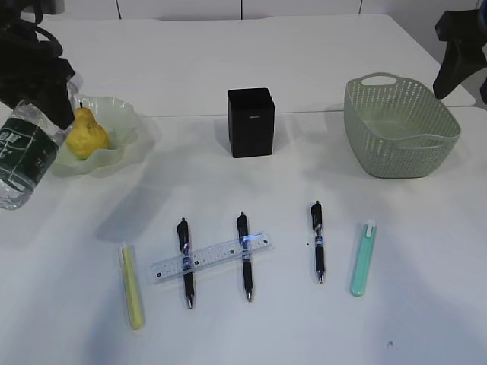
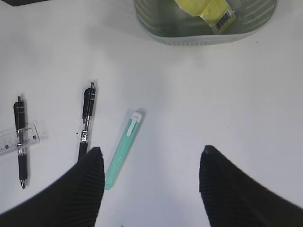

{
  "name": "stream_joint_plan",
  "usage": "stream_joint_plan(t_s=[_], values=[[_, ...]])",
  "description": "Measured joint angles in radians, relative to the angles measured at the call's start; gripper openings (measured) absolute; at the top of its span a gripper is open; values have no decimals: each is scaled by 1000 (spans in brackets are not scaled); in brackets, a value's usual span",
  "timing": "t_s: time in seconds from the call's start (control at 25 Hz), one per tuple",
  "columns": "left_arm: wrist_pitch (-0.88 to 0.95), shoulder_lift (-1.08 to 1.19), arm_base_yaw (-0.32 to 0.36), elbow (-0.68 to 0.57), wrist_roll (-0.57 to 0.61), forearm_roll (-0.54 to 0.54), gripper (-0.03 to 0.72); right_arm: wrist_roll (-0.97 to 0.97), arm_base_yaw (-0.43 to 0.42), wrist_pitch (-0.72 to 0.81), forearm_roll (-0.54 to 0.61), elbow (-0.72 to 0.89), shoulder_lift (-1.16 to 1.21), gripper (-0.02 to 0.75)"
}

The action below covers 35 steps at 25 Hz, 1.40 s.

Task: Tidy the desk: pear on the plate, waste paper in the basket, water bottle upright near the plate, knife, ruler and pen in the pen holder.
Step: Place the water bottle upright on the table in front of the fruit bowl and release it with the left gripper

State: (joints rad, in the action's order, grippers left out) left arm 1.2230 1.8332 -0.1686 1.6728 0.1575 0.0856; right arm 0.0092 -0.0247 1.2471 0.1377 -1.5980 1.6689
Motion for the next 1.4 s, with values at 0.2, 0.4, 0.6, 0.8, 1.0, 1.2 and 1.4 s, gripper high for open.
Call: stream_joint_plan(t_s=[0.2, 0.4, 0.6, 0.8, 1.0, 1.2, 1.4], values=[[-57, -64, 34, -67, -2, 23, 374, 0, 0, 0, 0, 0, -4, 496], [-232, -166, 67, -230, -2, 37, 374, -9, 0, 0, 0, 0, -31, 496], [-463, -267, 67, -422, -2, 43, 374, -9, 0, 0, 0, 0, -39, 496], [-730, -327, 67, -610, 8, 43, 374, -9, 0, 0, 0, 0, -39, 496], [-1031, -338, 67, -787, 14, 43, 373, -9, 0, 0, 0, 0, -39, 496], [-1311, -338, 67, -909, 16, 61, 373, -9, 0, 0, 0, 0, -39, 496], [-1591, -338, 67, -991, 16, 97, 373, -9, 0, 0, 0, 0, -39, 496]])
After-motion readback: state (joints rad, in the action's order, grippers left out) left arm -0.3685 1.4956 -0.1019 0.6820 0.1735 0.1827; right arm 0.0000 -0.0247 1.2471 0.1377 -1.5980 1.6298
